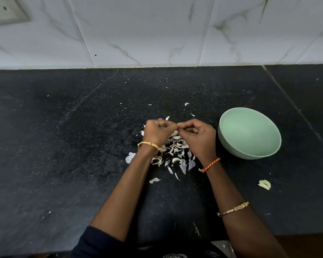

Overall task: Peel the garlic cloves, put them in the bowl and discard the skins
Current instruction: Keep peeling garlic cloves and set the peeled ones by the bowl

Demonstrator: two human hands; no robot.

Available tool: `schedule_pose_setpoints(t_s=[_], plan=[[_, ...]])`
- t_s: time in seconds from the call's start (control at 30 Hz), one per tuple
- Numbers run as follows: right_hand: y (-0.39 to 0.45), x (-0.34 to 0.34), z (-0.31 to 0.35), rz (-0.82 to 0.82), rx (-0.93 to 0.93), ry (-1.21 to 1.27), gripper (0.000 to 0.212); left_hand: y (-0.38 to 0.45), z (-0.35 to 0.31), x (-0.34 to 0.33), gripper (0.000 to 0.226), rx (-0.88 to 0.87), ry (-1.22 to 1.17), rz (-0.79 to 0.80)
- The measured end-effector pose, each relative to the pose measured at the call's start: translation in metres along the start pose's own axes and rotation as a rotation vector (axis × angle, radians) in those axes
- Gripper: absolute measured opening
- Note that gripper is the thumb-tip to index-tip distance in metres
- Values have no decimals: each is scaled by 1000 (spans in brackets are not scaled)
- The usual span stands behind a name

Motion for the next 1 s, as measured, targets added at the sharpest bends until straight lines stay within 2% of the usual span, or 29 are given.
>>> schedule_pose_setpoints(t_s=[0.1, 0.23, 0.37, 0.43, 0.6, 0.67, 0.77, 0.9, 1.0], plan=[[-1, -2, -1, 8, -26, 71, 14, -1, 0, 1, 20, 117, -31, -26], [-3, -2, 0, -13, -75, 224, 18, -4, 0, 1, 39, 260, -77, -57], [-4, -2, 0, -25, -155, 418, 21, -6, 0, 3, 19, 311, -78, -65], [-6, -5, 1, -30, -186, 471, 22, -6, -1, 3, 18, 297, -70, -83], [-4, 0, 2, -72, -240, 580, 19, -1, 4, 18, 35, 202, 59, -193], [-1, 1, 2, 3, -246, 517, 19, -2, 3, 18, 27, 148, 112, -141], [-1, -1, -1, 78, -265, 432, 22, -7, -1, 12, 37, 18, 141, -65], [-1, -2, -1, 101, -237, 346, 23, -9, -5, 7, 10, -97, 98, 50], [-1, -1, 0, 114, -212, 321, 24, -10, -8, 7, 3, -157, 111, 81]])
Point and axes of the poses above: each hand's wrist, its own y-axis towards the middle knuckle, its own x-axis out of the back of the hand, z = x × y, the point moved 4 cm from there along y, towards the middle knuckle, and after that the axes turned 14 degrees about -y, right-handed, at the moved point
